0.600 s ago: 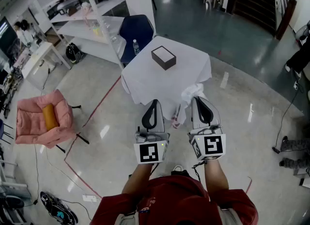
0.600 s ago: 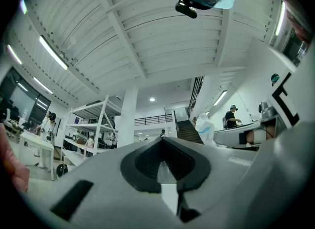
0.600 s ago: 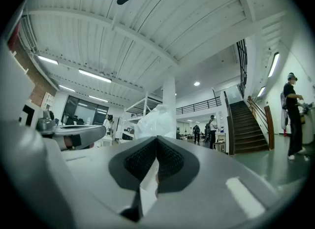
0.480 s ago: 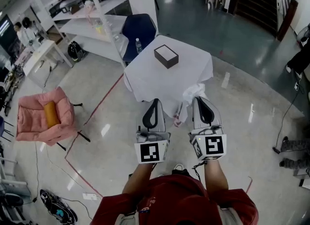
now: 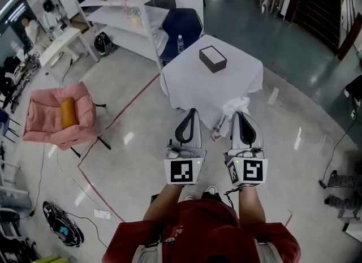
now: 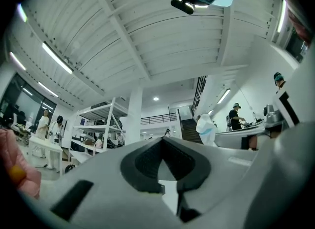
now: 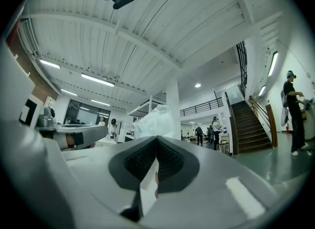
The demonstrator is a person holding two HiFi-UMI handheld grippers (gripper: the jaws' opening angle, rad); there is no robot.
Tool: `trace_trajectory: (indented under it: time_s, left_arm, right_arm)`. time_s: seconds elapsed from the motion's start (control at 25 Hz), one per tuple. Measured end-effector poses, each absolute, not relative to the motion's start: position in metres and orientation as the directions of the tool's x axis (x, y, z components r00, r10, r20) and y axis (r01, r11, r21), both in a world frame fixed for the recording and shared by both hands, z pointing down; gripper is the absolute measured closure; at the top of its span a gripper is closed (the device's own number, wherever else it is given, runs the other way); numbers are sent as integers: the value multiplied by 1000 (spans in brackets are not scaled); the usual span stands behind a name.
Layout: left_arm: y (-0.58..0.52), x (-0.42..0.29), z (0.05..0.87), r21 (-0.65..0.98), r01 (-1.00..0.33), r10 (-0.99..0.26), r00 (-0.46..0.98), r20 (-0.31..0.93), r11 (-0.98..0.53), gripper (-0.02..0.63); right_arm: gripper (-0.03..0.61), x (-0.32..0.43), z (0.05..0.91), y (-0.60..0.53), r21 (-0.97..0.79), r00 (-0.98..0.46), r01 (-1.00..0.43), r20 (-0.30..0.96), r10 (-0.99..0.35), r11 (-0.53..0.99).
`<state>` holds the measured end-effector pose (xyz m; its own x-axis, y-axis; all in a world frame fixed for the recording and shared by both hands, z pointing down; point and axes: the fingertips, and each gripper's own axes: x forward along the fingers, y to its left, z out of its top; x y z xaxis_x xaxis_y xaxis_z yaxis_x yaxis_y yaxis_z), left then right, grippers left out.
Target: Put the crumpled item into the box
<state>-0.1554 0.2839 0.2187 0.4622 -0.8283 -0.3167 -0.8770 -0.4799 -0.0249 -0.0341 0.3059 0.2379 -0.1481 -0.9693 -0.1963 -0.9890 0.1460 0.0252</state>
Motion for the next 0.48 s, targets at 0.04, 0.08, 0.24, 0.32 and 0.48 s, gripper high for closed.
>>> trace_trajectory:
  time_s: [0.04,0.08,0.24,0.32,0.48]
  left_arm:
    - [284,-158,220,-19,-879,-832,458,-313,-476,611]
    - [285,-161,220,-12,-881,-836,453,-310,-473,611]
    - [286,-163,218,-6,-884,-839,446,-311,-468,611]
    - [286,-159,220,-9,-883,-839,449,-307,-469,611]
    - [286,-146,227,-26,-879,-840,463,-283,-476,611]
  right_arm:
    - [575,-37,238,306,29,-154,-988,-197,-968,151]
    - [575,-39,237,307,31,-159,-987,-199,-967,156]
    - [575,-39,231,308,27,-162,-987,-210,-964,160]
    - [575,-35,231,308,27,-159,-987,-211,-964,157]
    - [575,-23,236,307,23,-154,-988,-210,-965,153]
